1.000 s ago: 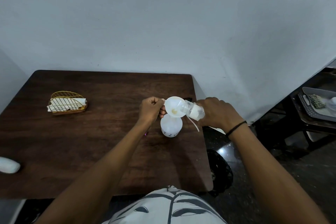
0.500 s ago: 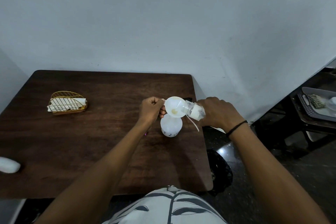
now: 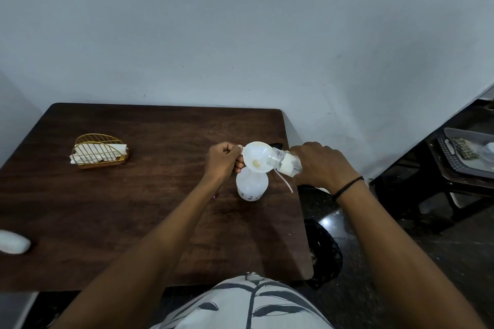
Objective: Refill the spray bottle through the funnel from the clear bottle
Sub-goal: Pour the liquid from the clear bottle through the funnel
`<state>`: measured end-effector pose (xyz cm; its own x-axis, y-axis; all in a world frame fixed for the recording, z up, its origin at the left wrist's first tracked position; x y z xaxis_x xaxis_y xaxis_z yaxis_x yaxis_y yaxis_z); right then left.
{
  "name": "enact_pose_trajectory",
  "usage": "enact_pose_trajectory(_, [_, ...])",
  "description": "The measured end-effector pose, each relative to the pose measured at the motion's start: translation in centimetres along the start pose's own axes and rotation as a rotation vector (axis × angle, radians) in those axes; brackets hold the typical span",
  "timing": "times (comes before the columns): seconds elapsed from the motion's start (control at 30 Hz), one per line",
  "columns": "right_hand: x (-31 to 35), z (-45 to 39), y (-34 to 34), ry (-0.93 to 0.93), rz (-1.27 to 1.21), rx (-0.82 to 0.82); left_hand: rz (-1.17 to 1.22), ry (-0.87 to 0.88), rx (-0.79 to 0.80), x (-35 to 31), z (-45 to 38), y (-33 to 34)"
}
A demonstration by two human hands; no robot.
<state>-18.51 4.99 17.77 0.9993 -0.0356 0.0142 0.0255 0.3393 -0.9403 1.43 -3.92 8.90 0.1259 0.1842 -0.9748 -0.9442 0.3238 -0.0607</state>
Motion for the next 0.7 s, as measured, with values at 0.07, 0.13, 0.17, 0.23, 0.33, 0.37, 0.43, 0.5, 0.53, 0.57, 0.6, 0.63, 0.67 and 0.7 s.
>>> enact_pose_trajectory(0.07, [0.02,-0.06,0.03,-0.001,0.010,-0.009,-0.003,0.005,-0.001,0.02,0.06,-0.01])
enact_pose_trajectory(0.13, [0.03,-0.14,0.10,-0.004,0.018,-0.015,-0.004,0.009,-0.001,0.04,0.12,-0.02])
enact_pose_trajectory(0.17, [0.01,-0.16,0.14,-0.004,0.021,-0.018,0.000,0.010,-0.001,0.02,0.14,0.00])
enact_pose_trajectory(0.23, [-0.07,-0.17,0.21,-0.004,0.020,-0.017,0.005,0.011,0.000,-0.04,0.18,0.04])
enact_pose_trajectory(0.33, [-0.08,-0.29,0.30,-0.008,0.020,-0.014,0.000,0.009,0.000,-0.19,0.30,0.06])
enact_pose_trajectory(0.37, [-0.05,-0.34,0.31,-0.009,0.023,-0.016,-0.001,0.009,0.000,-0.21,0.32,0.04])
enact_pose_trajectory(0.43, [-0.02,-0.35,0.31,-0.008,0.028,-0.022,0.003,0.009,0.000,-0.17,0.31,0.04])
enact_pose_trajectory(0.5, [-0.05,-0.27,0.27,-0.008,0.027,-0.027,0.014,0.009,0.002,-0.11,0.31,0.06])
enact_pose_trajectory(0.53, [-0.04,-0.24,0.23,-0.007,0.025,-0.031,0.019,0.009,0.003,-0.09,0.30,0.05])
enact_pose_trajectory(0.57, [-0.06,-0.25,0.21,-0.007,0.025,-0.033,0.019,0.010,0.004,-0.09,0.30,0.06])
enact_pose_trajectory(0.6, [-0.03,-0.26,0.20,-0.008,0.027,-0.034,0.019,0.009,0.004,-0.11,0.31,0.08])
enact_pose_trajectory(0.63, [-0.01,-0.29,0.22,-0.007,0.028,-0.034,0.019,0.008,0.005,-0.13,0.33,0.09])
enact_pose_trajectory(0.67, [0.01,-0.31,0.24,-0.007,0.029,-0.033,0.020,0.008,0.005,-0.14,0.36,0.10])
enact_pose_trajectory(0.7, [0.00,-0.34,0.28,-0.006,0.030,-0.032,0.019,0.009,0.005,-0.17,0.39,0.08])
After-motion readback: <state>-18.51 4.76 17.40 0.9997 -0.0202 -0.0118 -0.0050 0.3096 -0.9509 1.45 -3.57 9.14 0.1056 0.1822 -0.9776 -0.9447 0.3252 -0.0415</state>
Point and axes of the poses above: each hand's wrist, its own z-axis away from the middle knuckle, its own y-axis out of the palm, x = y × z, the point moved 3 cm from there along -z, towards the middle knuckle, and after that the axes turned 11 degrees about x, right-handed, at the moved point
